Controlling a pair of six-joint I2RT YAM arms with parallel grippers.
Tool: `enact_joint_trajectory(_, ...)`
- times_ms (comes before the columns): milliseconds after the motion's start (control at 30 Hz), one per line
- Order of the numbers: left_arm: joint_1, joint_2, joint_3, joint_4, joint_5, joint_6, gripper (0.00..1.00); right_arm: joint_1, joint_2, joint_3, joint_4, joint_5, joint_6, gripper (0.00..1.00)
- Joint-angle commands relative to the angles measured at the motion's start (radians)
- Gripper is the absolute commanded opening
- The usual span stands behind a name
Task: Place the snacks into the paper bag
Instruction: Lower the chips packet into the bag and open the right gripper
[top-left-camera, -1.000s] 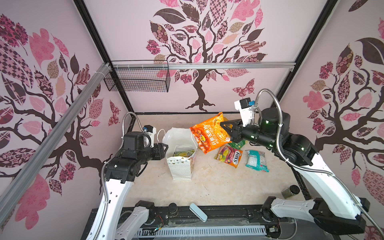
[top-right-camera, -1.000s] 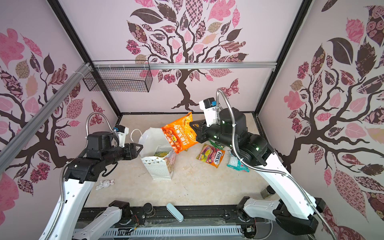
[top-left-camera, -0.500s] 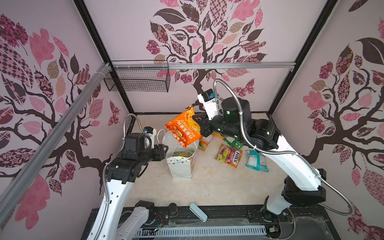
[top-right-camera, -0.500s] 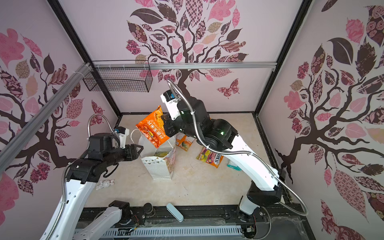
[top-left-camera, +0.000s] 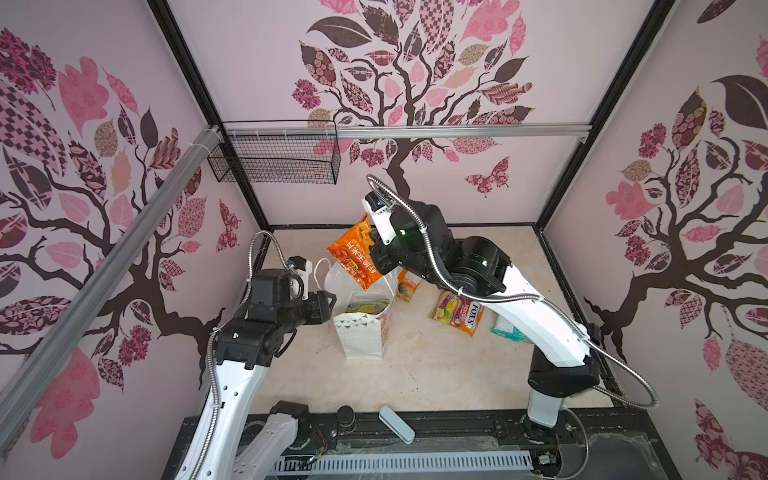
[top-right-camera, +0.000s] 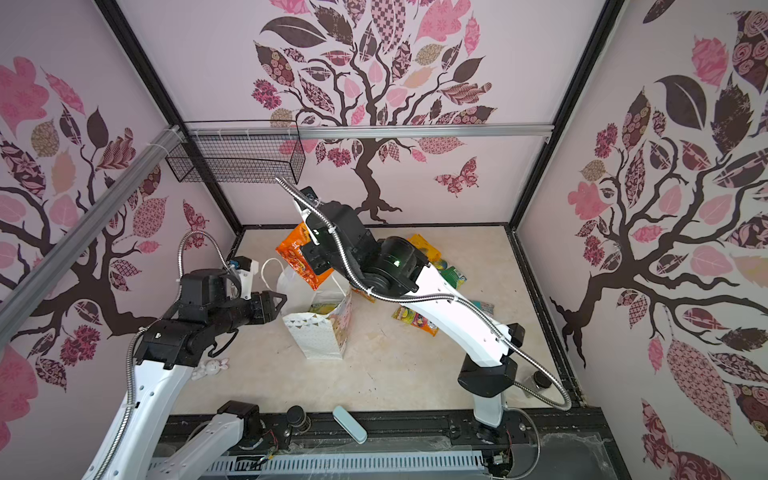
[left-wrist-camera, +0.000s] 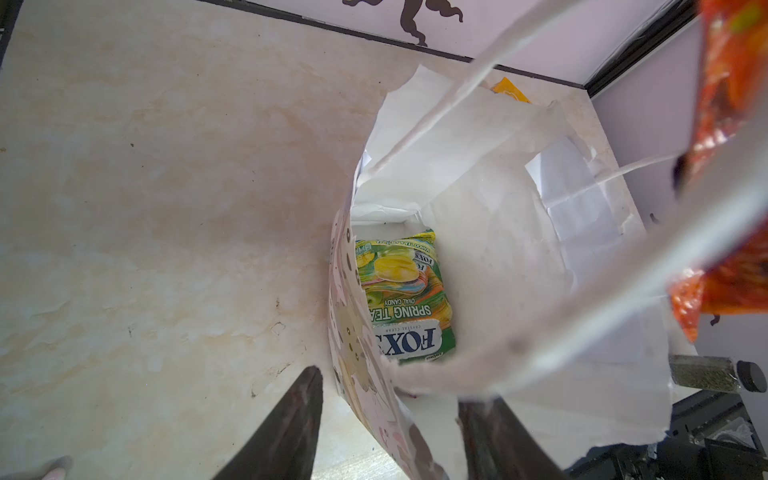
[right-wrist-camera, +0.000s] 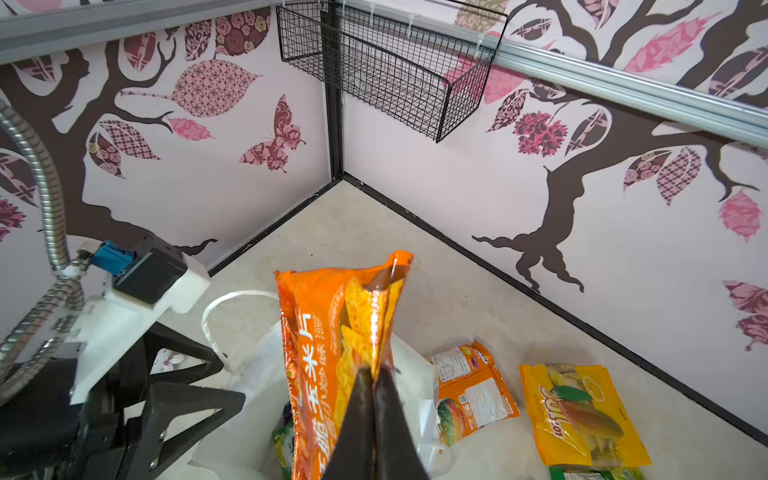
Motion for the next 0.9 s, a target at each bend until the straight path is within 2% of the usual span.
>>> enact_joint_trajectory(0, -0.002, -0.007, -0.027, 0.025, -0.011, 0.003, 0.56, 0.018, 0.058, 0.055, -0.033, 0.113, -0.054, 0.00)
enact_joint_trajectory(367, -0.002, 0.027, -0.019, 0.028, 0.006, 0.006, 0.56, 0.058, 0.178, 0.117, -0.129, 0.306, -0.104, 0.00)
enact_joint_trajectory(867, -0.002, 0.018, -0.030, 0.032, 0.002, 0.008, 0.56, 0.057, 0.263, 0.105, -0.136, 0.333, -0.159, 0.00)
